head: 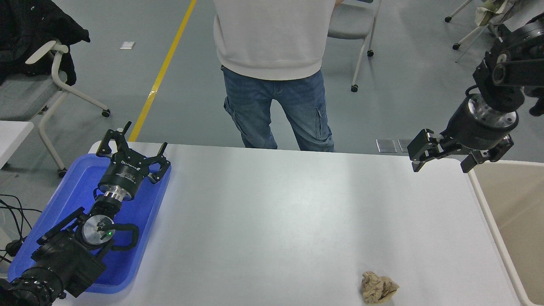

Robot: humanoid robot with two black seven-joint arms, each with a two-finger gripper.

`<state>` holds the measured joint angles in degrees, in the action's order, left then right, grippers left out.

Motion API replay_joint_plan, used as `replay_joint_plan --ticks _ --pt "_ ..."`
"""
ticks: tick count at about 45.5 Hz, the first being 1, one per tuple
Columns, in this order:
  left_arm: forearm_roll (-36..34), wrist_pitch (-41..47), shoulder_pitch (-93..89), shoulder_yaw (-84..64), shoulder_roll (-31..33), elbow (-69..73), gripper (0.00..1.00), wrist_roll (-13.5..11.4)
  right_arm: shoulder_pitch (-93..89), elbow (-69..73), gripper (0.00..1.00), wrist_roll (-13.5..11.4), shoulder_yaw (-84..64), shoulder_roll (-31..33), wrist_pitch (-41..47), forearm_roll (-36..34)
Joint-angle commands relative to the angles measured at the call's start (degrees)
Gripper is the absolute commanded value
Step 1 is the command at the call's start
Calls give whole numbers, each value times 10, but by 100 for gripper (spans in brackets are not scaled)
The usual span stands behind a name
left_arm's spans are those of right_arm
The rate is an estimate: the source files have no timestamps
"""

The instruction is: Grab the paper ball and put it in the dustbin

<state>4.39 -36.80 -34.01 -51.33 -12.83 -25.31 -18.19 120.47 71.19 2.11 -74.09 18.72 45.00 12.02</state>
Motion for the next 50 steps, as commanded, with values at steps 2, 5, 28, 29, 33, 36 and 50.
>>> replay_joint_plan --ticks 2,5,28,29,33,36,50 --pt "0 1 -1 0 0 0 100 0 -1 0 100 0 0 0 0 0" --pt "0 0 -1 0 0 0 100 0 -1 0 100 0 0 0 0 0" --pt "0 0 0 0 0 0 100 0 6 0 100 0 1 0 0 -1" --pt "0 0 0 -1 0 0 100 0 6 0 100 0 1 0 0 -1" --pt "0 0 0 -1 0 0 100 0 6 0 100 1 1 1 0 -1" --pt "0 0 0 0 0 0 100 0 7 1 100 0 0 1 0 -1" --pt "0 0 0 0 0 0 100 0 6 1 100 0 -4 10 0 -1"
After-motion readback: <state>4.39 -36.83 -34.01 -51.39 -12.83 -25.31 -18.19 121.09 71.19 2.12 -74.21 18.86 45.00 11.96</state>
